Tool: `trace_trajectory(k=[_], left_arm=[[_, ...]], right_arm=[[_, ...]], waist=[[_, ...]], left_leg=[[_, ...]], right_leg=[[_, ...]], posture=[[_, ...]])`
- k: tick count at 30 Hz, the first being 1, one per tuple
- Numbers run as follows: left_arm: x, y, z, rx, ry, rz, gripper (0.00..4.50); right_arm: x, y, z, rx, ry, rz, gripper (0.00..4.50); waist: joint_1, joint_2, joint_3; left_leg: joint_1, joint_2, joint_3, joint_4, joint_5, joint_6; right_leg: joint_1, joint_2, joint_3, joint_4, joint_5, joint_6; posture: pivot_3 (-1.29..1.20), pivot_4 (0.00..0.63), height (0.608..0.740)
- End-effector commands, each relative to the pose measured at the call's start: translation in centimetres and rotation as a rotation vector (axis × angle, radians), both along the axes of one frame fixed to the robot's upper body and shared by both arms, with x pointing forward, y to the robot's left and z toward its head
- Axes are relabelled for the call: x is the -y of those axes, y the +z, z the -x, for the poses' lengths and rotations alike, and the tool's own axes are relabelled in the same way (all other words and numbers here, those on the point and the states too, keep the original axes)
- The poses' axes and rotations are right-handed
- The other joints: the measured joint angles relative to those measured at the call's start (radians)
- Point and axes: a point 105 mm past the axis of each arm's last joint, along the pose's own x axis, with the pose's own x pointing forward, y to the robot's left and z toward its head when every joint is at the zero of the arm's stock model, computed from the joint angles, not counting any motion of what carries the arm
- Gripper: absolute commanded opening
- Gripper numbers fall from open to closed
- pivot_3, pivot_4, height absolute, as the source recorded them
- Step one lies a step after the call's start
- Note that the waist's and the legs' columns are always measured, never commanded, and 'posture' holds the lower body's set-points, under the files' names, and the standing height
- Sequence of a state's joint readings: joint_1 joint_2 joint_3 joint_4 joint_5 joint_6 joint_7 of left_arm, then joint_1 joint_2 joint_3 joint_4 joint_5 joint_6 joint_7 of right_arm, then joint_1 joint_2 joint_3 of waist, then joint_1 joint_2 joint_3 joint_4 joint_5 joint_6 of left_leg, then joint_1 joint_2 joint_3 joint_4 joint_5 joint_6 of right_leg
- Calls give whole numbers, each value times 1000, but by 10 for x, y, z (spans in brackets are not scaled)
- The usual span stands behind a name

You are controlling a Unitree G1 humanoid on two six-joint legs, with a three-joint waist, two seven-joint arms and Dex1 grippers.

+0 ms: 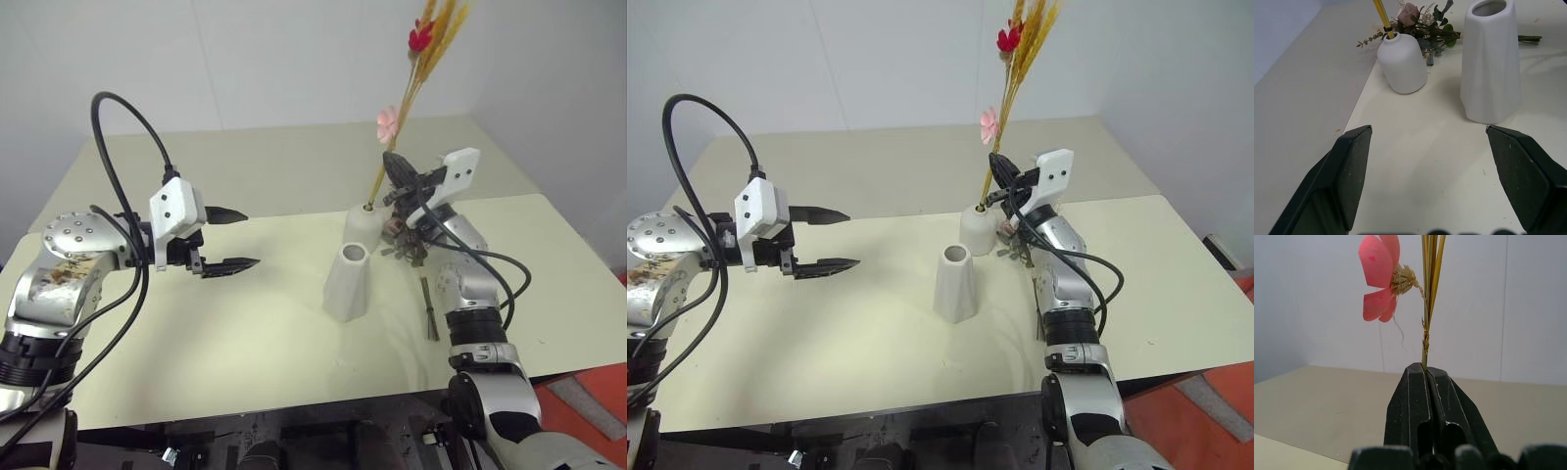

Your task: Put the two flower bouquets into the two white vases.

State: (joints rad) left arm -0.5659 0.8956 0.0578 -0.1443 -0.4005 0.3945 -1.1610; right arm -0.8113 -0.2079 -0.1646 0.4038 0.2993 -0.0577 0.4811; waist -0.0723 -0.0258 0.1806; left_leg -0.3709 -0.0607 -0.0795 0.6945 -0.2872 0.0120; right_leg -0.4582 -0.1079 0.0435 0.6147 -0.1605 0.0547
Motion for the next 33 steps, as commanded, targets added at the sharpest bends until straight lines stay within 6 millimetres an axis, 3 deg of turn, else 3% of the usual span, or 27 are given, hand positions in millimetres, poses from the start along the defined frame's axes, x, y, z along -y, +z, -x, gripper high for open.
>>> trace_trajectory(k=[1,24,28,33], left_arm=[[1,14,3,54,-13,11,4048],[0,14,3,62,-8,9,4048],[-1,15,3,62,-7,9,4048],[-1,14,4,61,-5,8,4048]], right_arm=[[-2,14,7,67,17,-14,34],[-3,-7,1,7,7,38,34],[-5,-7,2,8,21,41,1042],[-3,-11,9,10,29,73,2814]], waist=[[0,0,0],[0,0,0],[0,0,0],[2,0,0]], left_leg=[[0,0,0,0,0,0],[0,0,0,0,0,0],[0,0,0,0,0,0],[0,0,0,0,0,0]], right_leg=[[0,0,0,0,0,0],[0,0,0,0,0,0],[0,0,0,0,0,0],[0,0,0,0,0,0]], posture=[[0,150,740],[0,150,740],[0,150,740],[0,150,740]])
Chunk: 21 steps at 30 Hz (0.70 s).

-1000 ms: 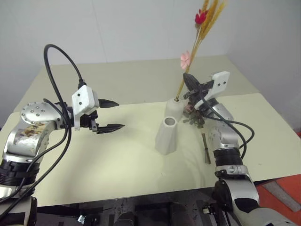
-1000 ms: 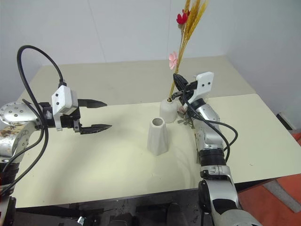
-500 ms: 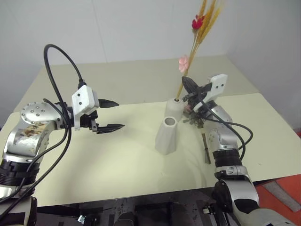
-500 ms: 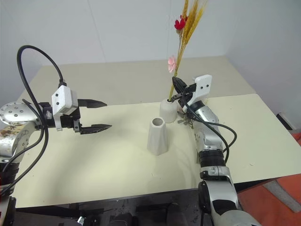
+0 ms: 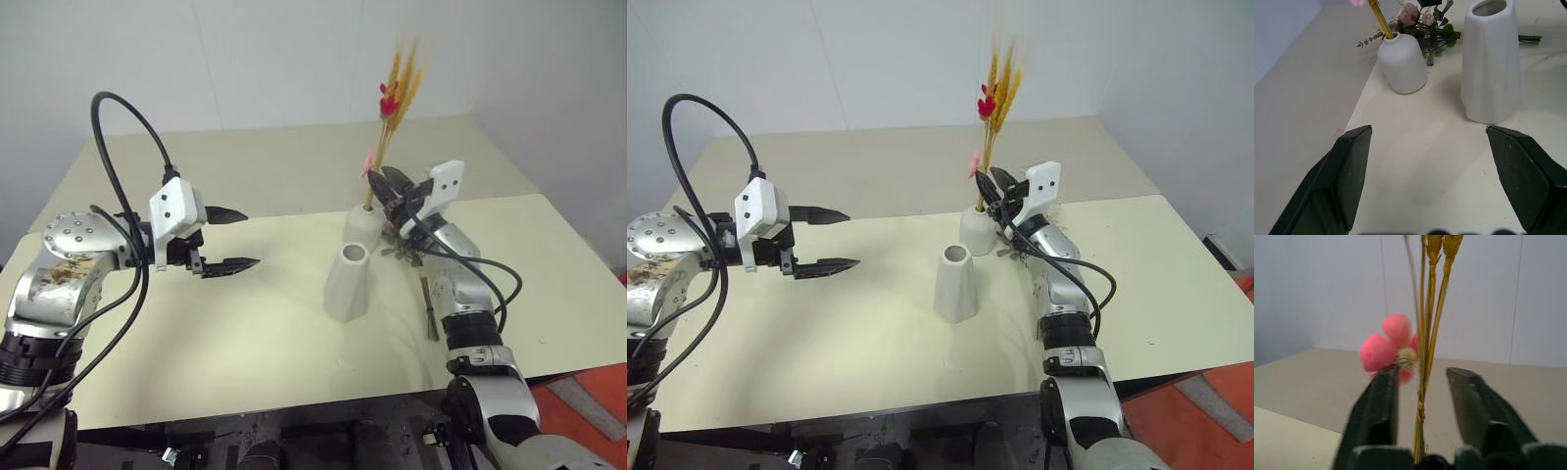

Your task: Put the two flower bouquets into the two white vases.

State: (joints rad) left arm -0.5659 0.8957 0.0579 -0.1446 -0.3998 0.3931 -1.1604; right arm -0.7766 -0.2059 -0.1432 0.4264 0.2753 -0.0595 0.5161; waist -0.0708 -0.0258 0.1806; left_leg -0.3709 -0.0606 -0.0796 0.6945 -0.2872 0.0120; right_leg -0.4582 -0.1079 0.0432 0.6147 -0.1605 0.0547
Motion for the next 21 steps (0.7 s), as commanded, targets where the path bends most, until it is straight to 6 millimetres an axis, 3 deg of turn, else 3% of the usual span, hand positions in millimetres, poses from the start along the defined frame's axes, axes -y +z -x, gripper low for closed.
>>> trace_trajectory(k=[1,4,5,7,11,14,17,21], left_arm=[[-1,14,4,59,-6,8,4048],[0,15,5,62,-7,8,4048],[0,15,5,64,-8,9,4048],[1,16,6,64,-12,11,4048],[3,16,8,59,-32,20,4048],[11,12,6,45,-67,31,4048],[15,8,2,40,-80,34,4048],[22,6,-2,37,-101,33,4048]], right_arm=[[4,6,12,45,3,52,3145],[24,-15,20,-91,-81,161,4196],[32,-19,22,-138,-127,188,4196],[52,-8,37,-182,-175,183,4196],[65,13,74,-332,-101,306,4196],[83,0,87,-695,-156,417,4196],[88,-15,95,-886,-142,435,4196],[97,-43,85,-1038,-194,445,4196]], waist=[[1,0,0],[6,0,0],[9,0,0],[14,0,0],[24,2,1],[23,2,1],[28,-5,-3],[30,-6,-3]], left_leg=[[0,0,0,0,0,0],[0,0,0,0,0,0],[-1,0,0,0,0,0],[-1,0,0,1,0,0],[-1,0,1,0,-1,1],[0,2,2,1,-1,2],[2,4,5,1,-2,3],[2,3,9,2,-1,3]], right_leg=[[0,0,0,0,0,0],[0,0,0,0,0,0],[0,0,0,0,0,0],[0,0,0,0,0,0],[0,0,0,-1,0,0],[2,1,0,-2,0,-1],[5,4,-1,-6,0,-1],[6,3,-1,-5,0,-2]], posture=[[0,150,740],[0,150,740],[0,150,740],[0,150,740],[0,150,740],[0,150,740],[0,150,740],[0,150,740]])
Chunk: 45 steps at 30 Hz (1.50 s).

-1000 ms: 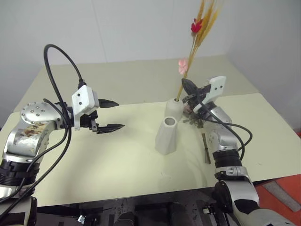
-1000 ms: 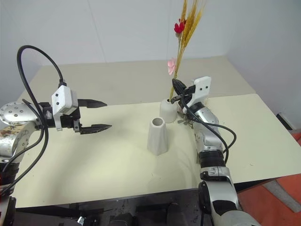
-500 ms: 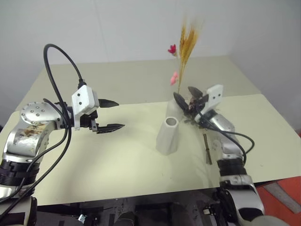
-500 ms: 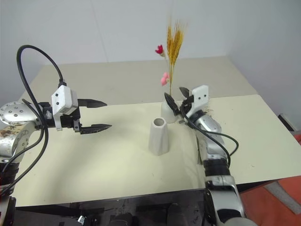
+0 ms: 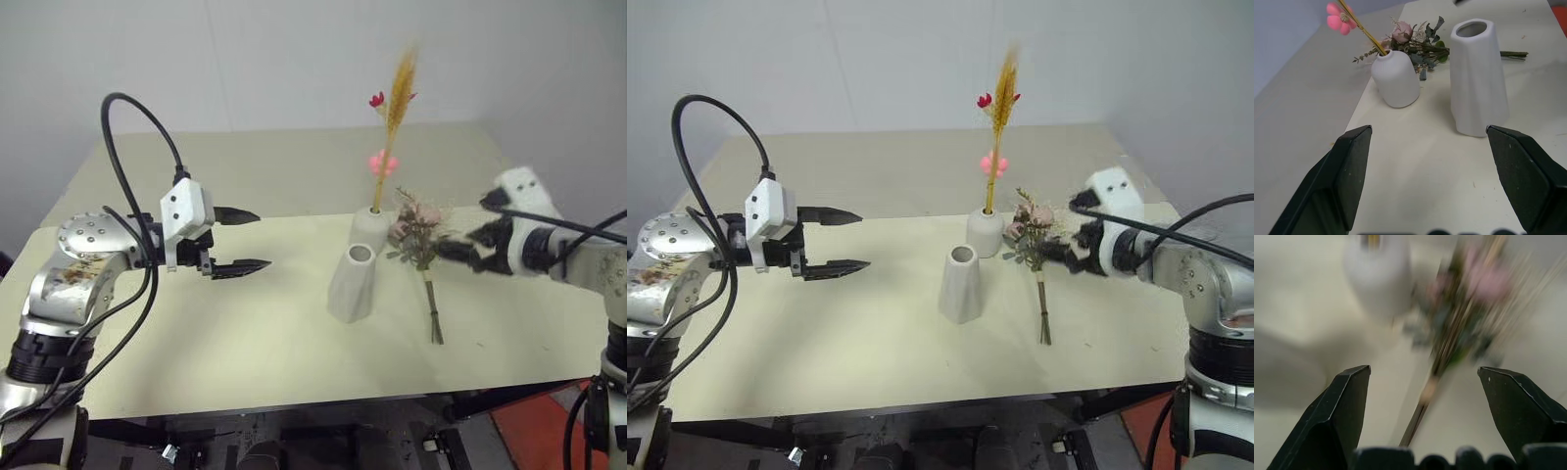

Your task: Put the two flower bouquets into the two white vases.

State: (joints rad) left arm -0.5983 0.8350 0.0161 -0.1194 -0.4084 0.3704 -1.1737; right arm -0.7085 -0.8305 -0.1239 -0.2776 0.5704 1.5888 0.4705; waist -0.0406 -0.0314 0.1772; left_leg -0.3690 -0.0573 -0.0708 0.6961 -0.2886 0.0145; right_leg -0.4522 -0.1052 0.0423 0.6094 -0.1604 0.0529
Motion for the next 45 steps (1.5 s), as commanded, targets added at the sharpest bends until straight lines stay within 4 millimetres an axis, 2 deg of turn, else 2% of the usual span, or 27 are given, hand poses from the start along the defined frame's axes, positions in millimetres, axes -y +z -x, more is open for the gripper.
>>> trace_trajectory(k=[1,12,15,21,24,25,27,30,33,35,37,38,41,43,44,45], left_arm=[[6,10,0,51,-30,-4,4048],[-2,3,6,33,12,-3,4048],[-4,1,8,30,21,-3,4048],[-5,0,8,33,36,-4,4048],[-6,-1,8,33,41,-3,4048],[-6,-1,8,33,43,-2,4048],[-6,-1,8,33,44,-4,4048],[-6,-2,7,35,43,-10,4048],[-6,-1,6,39,41,-13,4048],[-5,0,4,42,33,-17,4048],[-5,1,3,44,27,-19,4048],[-5,2,2,45,25,-19,4048],[-5,3,-1,46,23,-21,4048],[-7,5,-3,52,31,-24,4048],[-9,6,-4,53,33,-26,4048],[-9,6,-5,54,32,-30,4048]], right_arm=[[8,-11,-9,-58,-56,28,4196],[1,-35,-45,-115,-60,-6,4196],[-1,-43,-52,-125,-58,-2,3583],[5,-47,-66,-119,-99,16,1435],[7,-46,-65,-126,-101,30,367],[9,-47,-65,-127,-107,37,215],[13,-47,-62,-127,-126,47,213],[30,-42,-64,-59,-215,109,213],[58,-24,-74,166,-432,209,213],[76,1,-76,426,-563,288,213],[82,28,-69,696,-664,361,213],[75,38,-64,805,-653,352,213],[58,62,-42,1039,-684,134,213],[27,78,-13,1152,-464,-359,213],[15,88,5,1212,-350,-494,213],[3,94,16,1228,-255,-547,213]], waist=[[-1,0,0],[-4,0,0],[-3,0,0],[-3,0,0],[-3,0,0],[-4,0,0],[-4,0,0],[-3,0,0],[-1,0,0],[1,0,0],[2,0,0],[0,0,0],[-9,0,0],[-11,0,0],[-9,0,0],[-8,1,0]], left_leg=[[0,0,0,0,0,0],[-3,0,0,0,0,0],[-3,0,0,-1,0,0],[-3,0,0,-1,0,0],[-3,0,0,-1,0,0],[-3,0,0,-1,0,0],[-3,0,0,-1,0,0],[-3,0,-1,-1,0,0],[-3,0,-2,-1,0,0],[-3,0,-2,-1,0,0],[-3,-1,-2,-1,0,-1],[-4,-1,-2,-1,1,-1],[-3,0,-2,-2,1,-1],[-3,1,-3,-2,1,-1],[-2,2,-5,-2,1,-1],[-2,3,-6,-3,0,-1]], right_leg=[[0,0,0,0,0,0],[-3,0,0,1,0,0],[-3,0,0,1,0,0],[-3,0,0,1,0,0],[-3,0,0,1,0,0],[-3,0,0,1,0,0],[-3,0,0,1,1,0],[-3,0,0,1,1,0],[-3,0,0,2,1,0],[-4,-1,0,2,1,0],[-4,-1,0,2,1,0],[-5,-1,0,2,1,0],[-5,-1,1,2,1,0],[-5,0,2,2,1,-1],[-5,1,2,2,1,-1],[-4,3,1,2,1,-1]], posture=[[0,150,740],[0,150,740],[0,150,740],[0,150,740],[0,150,740],[0,150,740],[0,150,740],[0,150,740],[0,150,740],[0,150,740],[0,150,740],[0,150,740],[0,150,740],[0,150,740],[0,150,740],[0,150,740]])
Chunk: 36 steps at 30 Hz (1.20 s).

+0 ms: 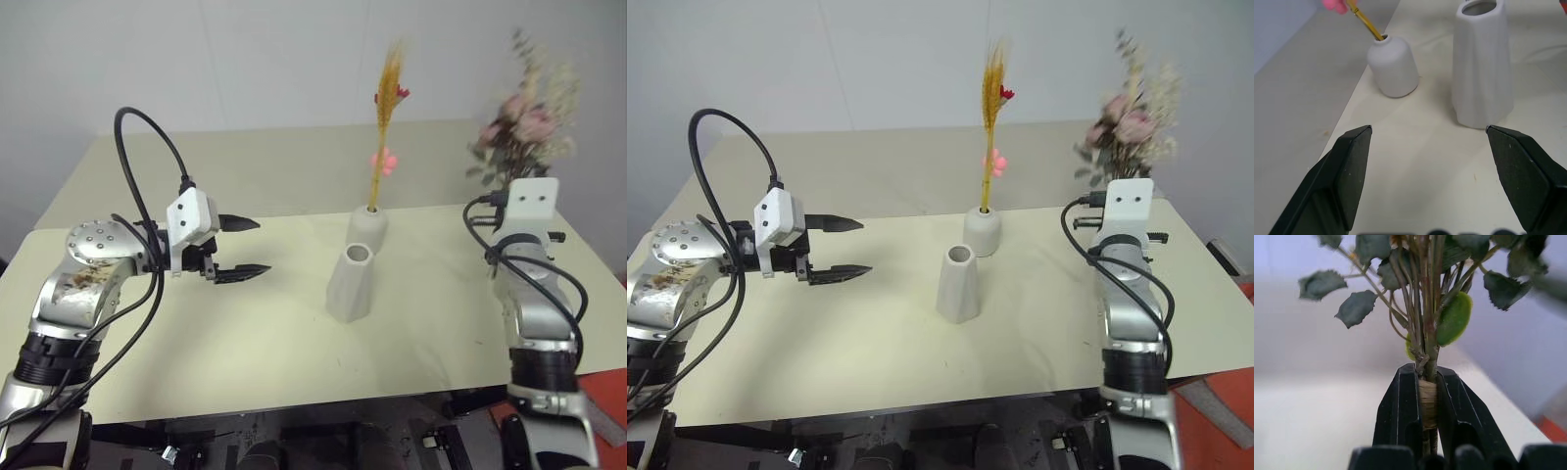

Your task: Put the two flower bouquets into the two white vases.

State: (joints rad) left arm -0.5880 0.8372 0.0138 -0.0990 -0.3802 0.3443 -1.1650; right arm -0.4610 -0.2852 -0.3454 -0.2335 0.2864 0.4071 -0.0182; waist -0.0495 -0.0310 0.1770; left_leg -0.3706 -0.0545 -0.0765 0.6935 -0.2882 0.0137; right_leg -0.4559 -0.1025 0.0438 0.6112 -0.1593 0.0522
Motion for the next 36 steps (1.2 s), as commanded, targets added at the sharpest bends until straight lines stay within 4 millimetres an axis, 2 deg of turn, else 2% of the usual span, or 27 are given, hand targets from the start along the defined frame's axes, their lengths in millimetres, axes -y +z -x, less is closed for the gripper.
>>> trace_trajectory(k=[1,5,10,12,16,21,36], left_arm=[[-5,11,-1,46,0,-15,4048],[-4,12,-1,46,-12,-23,4048],[-3,13,0,45,-20,-24,4048],[-3,13,1,46,-18,-23,4048],[-4,14,3,47,-11,-22,4048],[-6,13,5,47,2,-22,4048],[-6,13,3,45,1,-29,4048]], right_arm=[[-35,54,51,328,333,-38,213],[-68,83,67,436,541,-71,213],[-98,115,72,508,690,-87,213],[-110,119,74,510,747,-102,213],[-126,110,73,469,802,-114,213],[-135,94,73,416,826,-121,213],[-147,67,74,342,807,-126,213]], waist=[[0,1,0],[-2,1,0],[-2,1,0],[-1,1,0],[3,1,0],[4,1,0],[4,1,0]], left_leg=[[0,0,0,0,0,0],[2,-1,1,2,0,0],[4,2,1,1,1,-1],[4,2,0,1,1,-1],[3,2,0,1,1,-1],[2,2,0,1,1,-1],[2,2,0,1,1,-1]], right_leg=[[0,0,0,0,0,0],[1,0,1,0,2,0],[1,3,1,0,1,-1],[0,3,1,1,2,-2],[0,3,1,1,2,-2],[0,3,1,2,2,-2],[0,3,1,1,2,-2]], posture=[[0,150,740],[0,150,740],[0,150,740],[0,150,740],[0,150,740],[0,150,740],[0,150,740]])
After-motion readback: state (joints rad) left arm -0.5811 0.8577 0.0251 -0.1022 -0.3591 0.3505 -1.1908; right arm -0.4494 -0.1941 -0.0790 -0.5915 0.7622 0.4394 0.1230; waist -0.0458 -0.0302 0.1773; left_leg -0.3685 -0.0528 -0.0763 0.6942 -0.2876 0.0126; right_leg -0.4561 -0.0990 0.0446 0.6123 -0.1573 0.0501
